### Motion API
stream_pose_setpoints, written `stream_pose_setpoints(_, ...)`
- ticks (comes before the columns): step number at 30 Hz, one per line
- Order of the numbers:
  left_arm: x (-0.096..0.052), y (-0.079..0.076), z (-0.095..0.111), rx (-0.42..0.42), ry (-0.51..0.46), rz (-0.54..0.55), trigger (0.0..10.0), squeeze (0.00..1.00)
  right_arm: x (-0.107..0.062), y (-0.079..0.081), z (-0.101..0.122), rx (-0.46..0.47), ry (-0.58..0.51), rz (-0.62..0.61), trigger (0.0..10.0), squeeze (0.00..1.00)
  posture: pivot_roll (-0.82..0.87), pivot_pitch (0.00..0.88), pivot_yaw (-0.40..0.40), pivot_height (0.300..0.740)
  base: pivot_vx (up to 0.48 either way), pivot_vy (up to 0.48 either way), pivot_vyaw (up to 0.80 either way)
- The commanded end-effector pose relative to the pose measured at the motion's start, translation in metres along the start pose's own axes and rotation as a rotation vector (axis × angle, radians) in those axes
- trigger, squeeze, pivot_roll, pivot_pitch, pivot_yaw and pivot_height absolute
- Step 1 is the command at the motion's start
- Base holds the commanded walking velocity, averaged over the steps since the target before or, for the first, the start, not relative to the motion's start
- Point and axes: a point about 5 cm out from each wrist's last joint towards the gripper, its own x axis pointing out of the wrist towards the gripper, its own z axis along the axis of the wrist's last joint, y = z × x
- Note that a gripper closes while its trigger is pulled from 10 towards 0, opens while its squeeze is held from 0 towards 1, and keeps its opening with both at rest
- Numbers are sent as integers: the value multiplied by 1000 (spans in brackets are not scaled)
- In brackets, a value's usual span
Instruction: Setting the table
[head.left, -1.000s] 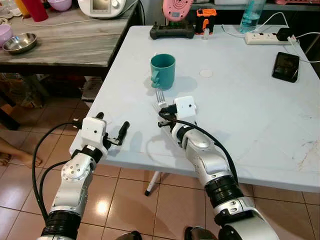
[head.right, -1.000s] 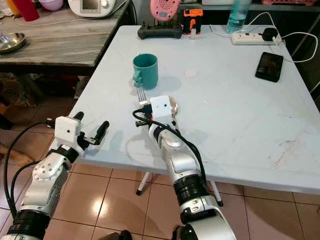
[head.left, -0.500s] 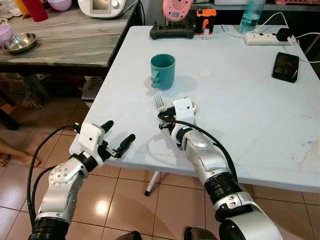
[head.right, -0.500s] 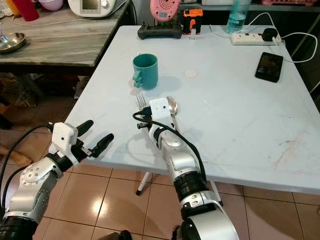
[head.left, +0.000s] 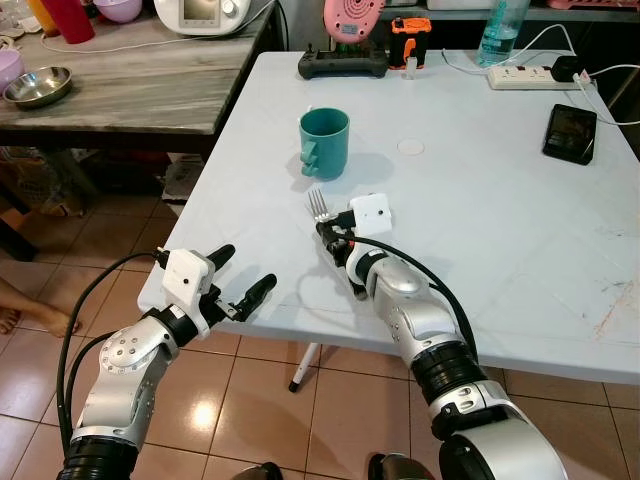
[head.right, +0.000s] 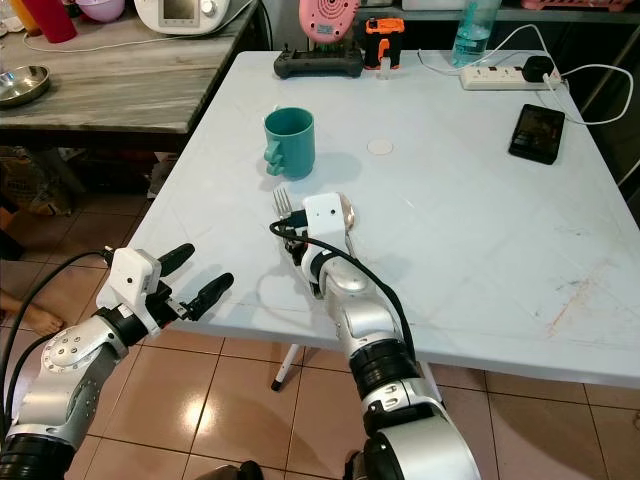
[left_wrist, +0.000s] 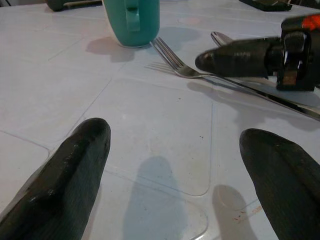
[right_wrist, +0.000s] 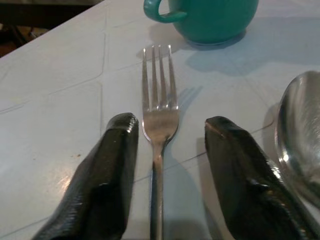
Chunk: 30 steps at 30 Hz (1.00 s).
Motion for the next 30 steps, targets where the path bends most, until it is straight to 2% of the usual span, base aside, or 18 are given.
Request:
stream_pose_setpoints(1, -2, 0, 1, 11, 12, -11, 10000, 0, 1, 5, 5, -16, 7, 9, 10000, 1000, -177, 157, 66, 740, 0, 0, 0)
stream_pose_setpoints(6, -1, -2, 0, 3, 12, -17, 10000, 0, 3, 6, 7, -27, 25, 26, 10000, 1000, -178, 158, 68, 740, 0, 0, 0)
stream_pose_setpoints(8, 0, -4, 0, -1, 11, -24, 10000, 0, 4, 7, 5, -38, 52, 40, 10000, 820, -178, 158, 68, 740, 0, 0, 0)
stream_pose_setpoints(9, 0, -4, 0, -1, 11, -24, 10000, 0, 4, 7, 5, -38, 52, 40, 10000, 820, -178, 158, 68, 740, 0, 0, 0)
stream_pose_setpoints(11, 0, -5, 0, -4, 10, -27, 10000, 0, 4, 10, 2, -51, 79, 53, 10000, 0, -177, 159, 68, 740, 0, 0, 0)
stream_pose_setpoints(22, 1, -6, -1, -11, 15, -30, 10000, 0, 3, 14, -11, -114, 167, 85, 10000, 0, -177, 164, 70, 740, 0, 0, 0)
stream_pose_setpoints(23, 1, -7, -1, -12, 14, -30, 10000, 0, 2, 13, -14, -124, 180, 84, 9608, 0, -177, 163, 69, 740, 0, 0, 0)
stream_pose_setpoints(24, 1, -7, 0, -12, 14, -29, 10000, 0, 1, 13, -16, -125, 189, 83, 8078, 0, -177, 163, 69, 740, 0, 0, 0)
stream_pose_setpoints(25, 1, -7, 0, -12, 15, -29, 10000, 0, 1, 11, -18, -128, 198, 79, 4863, 0, -177, 163, 69, 740, 0, 0, 0)
stream_pose_setpoints(26, 1, -7, 0, -12, 15, -29, 10000, 0, 1, 11, -18, -128, 198, 79, 4863, 0, -177, 163, 69, 740, 0, 0, 0)
stream_pose_setpoints(27, 1, -7, 0, -13, 16, -28, 10000, 0, 0, 8, -21, -139, 214, 69, 2000, 0, -177, 163, 70, 740, 0, 0, 0)
stream_pose_setpoints(28, 1, -7, 0, -14, 16, -28, 10000, 0, -1, 7, -22, -144, 219, 64, 2000, 0, -177, 163, 70, 740, 0, 0, 0)
stream_pose_setpoints(29, 1, -8, -1, -15, 16, -29, 10000, 0, -1, 6, -24, -144, 227, 61, 0, 0, -177, 163, 70, 740, 0, 0, 0)
stream_pose_setpoints(30, 1, -8, -1, -17, 17, -30, 10000, 0, -2, 5, -25, -143, 235, 58, 0, 0, -178, 163, 71, 740, 0, 0, 0)
